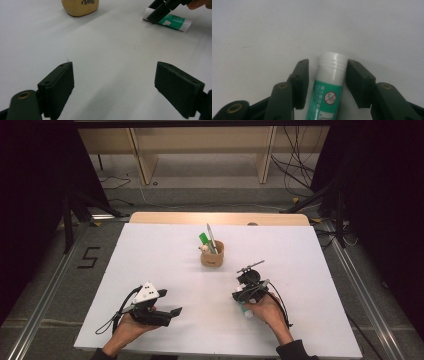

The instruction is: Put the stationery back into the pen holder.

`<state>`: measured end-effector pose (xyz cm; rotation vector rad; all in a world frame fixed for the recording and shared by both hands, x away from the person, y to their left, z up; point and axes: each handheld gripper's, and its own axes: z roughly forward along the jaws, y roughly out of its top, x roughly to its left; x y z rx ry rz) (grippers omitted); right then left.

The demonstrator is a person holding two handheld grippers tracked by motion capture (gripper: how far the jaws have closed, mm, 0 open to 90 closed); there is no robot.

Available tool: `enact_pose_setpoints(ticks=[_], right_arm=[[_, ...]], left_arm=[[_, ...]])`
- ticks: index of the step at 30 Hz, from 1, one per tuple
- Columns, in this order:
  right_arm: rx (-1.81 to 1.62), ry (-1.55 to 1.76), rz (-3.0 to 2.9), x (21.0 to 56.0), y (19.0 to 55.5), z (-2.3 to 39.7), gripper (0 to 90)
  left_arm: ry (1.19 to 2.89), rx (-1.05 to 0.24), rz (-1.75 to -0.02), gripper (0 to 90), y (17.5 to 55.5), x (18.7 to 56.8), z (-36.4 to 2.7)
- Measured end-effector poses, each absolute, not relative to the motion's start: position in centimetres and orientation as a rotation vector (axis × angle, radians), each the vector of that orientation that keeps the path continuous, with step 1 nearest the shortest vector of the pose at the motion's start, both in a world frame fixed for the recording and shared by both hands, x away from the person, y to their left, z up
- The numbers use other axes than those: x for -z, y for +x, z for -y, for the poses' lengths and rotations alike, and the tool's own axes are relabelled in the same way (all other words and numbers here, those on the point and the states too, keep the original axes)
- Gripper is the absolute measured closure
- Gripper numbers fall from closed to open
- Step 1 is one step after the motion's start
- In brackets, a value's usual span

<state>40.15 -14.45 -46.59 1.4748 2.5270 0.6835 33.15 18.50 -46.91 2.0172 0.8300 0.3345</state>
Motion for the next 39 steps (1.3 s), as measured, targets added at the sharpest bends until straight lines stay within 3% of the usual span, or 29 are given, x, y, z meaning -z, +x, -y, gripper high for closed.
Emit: enact_pose_setpoints(ticks=[21, 39], right_arm=[[-0.551, 1.469, -2.524, 46.4, 40.7, 13.3, 64.8], [-0.54, 1.395, -2.552, 46.1, 40.2, 13.3, 65.8]], left_arm=[[2.019, -0.333, -0.832, 15.6, 33.2, 47.0, -18.4], [2.025, -0.333, -0.828, 15.6, 33.2, 47.0, -18.5]])
